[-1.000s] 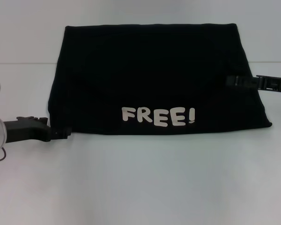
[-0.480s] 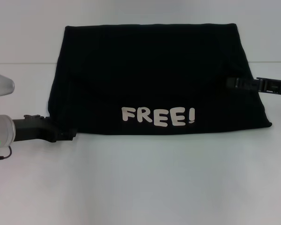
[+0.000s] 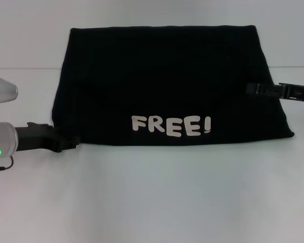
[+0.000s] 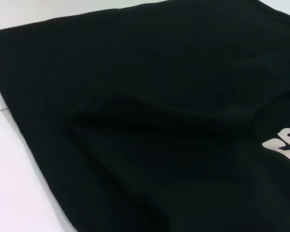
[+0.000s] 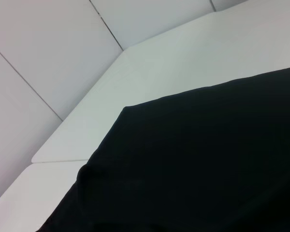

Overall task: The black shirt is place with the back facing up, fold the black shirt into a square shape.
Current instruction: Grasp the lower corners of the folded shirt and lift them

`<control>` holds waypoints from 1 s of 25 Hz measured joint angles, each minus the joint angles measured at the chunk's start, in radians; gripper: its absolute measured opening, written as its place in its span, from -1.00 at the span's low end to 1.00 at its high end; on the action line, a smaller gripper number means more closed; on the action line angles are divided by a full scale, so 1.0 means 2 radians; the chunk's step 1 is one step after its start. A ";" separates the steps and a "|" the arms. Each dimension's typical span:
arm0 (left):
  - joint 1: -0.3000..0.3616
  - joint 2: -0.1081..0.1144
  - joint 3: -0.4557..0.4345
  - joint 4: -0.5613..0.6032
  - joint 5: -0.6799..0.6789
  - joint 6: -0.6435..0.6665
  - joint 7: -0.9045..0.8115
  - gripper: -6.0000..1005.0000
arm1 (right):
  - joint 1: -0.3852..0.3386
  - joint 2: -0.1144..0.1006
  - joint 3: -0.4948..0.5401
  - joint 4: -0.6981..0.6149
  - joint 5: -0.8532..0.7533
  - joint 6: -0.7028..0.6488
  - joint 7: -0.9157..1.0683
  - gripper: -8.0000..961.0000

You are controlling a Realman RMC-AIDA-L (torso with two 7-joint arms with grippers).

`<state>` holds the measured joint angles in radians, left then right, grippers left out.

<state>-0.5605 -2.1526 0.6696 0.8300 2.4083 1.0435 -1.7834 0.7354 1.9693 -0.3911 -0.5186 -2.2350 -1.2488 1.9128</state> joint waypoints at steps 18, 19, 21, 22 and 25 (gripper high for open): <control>-0.001 0.001 0.002 0.001 0.001 0.002 0.002 -0.65 | -0.016 -0.011 -0.004 -0.006 -0.034 0.001 0.028 0.57; 0.000 0.001 0.001 0.001 0.001 0.002 0.002 -0.70 | -0.017 -0.014 -0.004 -0.008 -0.044 0.004 0.037 0.57; 0.000 0.001 0.001 0.001 0.001 0.002 0.002 -0.81 | -0.019 -0.019 -0.004 -0.013 -0.064 0.012 0.054 0.57; 0.000 0.001 0.001 0.001 0.001 0.002 0.002 -0.87 | -0.020 -0.020 -0.005 -0.016 -0.071 0.016 0.061 0.57; 0.000 0.001 0.000 0.001 0.001 0.001 0.002 -0.98 | -0.023 -0.020 -0.006 -0.022 -0.091 0.031 0.072 0.56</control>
<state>-0.5605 -2.1506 0.6704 0.8313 2.4098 1.0465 -1.7795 0.6892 1.9288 -0.4023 -0.5631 -2.4172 -1.1877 2.0572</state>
